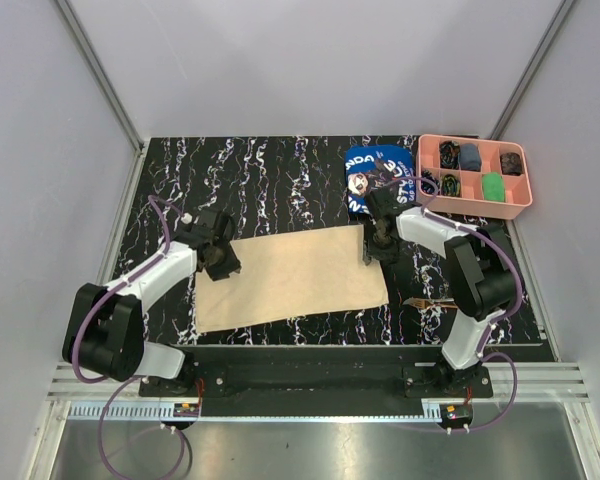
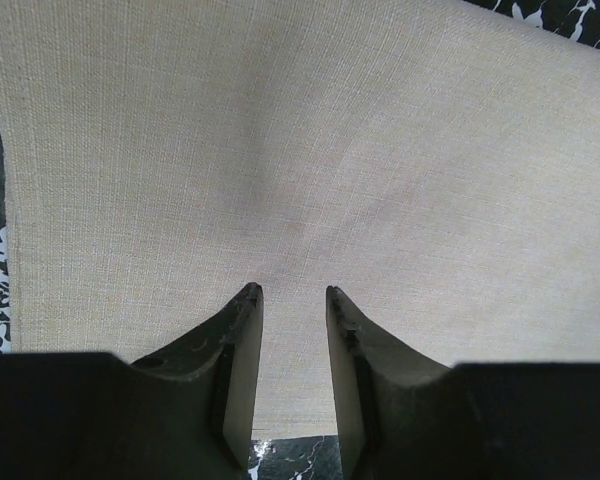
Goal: Fold the napkin into a case and place the utensils inside
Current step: Pick up the rectangle-folded napkin from the center of the board, then fold the rectangle-folded napkin at the center of the board.
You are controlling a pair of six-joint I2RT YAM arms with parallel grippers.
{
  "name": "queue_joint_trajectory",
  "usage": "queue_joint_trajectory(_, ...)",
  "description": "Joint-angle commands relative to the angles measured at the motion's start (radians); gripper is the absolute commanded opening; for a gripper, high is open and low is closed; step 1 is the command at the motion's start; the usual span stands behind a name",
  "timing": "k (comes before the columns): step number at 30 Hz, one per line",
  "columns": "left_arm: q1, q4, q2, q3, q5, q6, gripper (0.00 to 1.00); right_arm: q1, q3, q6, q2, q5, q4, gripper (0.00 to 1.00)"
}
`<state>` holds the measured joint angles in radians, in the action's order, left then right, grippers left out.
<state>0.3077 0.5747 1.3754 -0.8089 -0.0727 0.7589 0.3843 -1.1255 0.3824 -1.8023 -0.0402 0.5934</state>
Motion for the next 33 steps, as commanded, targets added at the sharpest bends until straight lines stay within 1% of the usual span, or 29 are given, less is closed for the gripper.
queue_joint_trajectory(1,-0.004,-0.049,-0.045,0.017,0.024,-0.003,0.35,0.056,0.010,0.048,-0.068,-0.134,0.008,0.50)
queue_joint_trajectory(6,-0.004,-0.052,-0.056,0.022,0.037,-0.006,0.35,0.074,0.024,0.064,-0.086,-0.144,-0.004,0.44)
queue_joint_trajectory(7,-0.004,-0.052,-0.059,0.027,0.040,-0.006,0.35,0.076,0.024,0.064,-0.085,-0.136,-0.010,0.39)
queue_joint_trajectory(8,-0.004,-0.055,-0.062,0.027,0.045,-0.007,0.35,0.073,0.026,0.061,-0.086,-0.124,-0.015,0.36)
queue_joint_trajectory(10,-0.004,-0.056,-0.071,0.030,0.057,-0.009,0.35,0.071,0.027,0.049,-0.091,-0.109,-0.032,0.24)
queue_joint_trajectory(11,-0.004,-0.058,-0.075,0.030,0.062,-0.010,0.35,0.067,0.026,0.043,-0.094,-0.096,-0.037,0.13)
queue_joint_trajectory(14,-0.004,-0.075,-0.076,0.028,0.095,-0.020,0.35,0.061,0.027,0.026,-0.078,-0.075,-0.052,0.00)
queue_joint_trajectory(18,0.001,-0.125,-0.038,0.024,0.154,-0.017,0.35,0.061,0.027,-0.005,0.015,-0.135,-0.044,0.00)
queue_joint_trajectory(23,0.022,-0.160,0.072,-0.038,0.162,-0.009,0.35,0.056,0.003,-0.034,0.135,-0.182,0.019,0.00)
queue_joint_trajectory(25,0.044,-0.165,0.144,-0.077,0.178,0.008,0.34,0.045,-0.011,-0.039,0.168,-0.213,0.071,0.00)
queue_joint_trajectory(31,0.102,-0.200,0.296,-0.139,0.188,0.078,0.33,-0.005,-0.016,-0.092,0.262,-0.271,0.121,0.00)
queue_joint_trajectory(33,0.137,-0.203,0.327,-0.157,0.179,0.089,0.33,-0.001,-0.025,-0.097,0.282,-0.241,0.126,0.00)
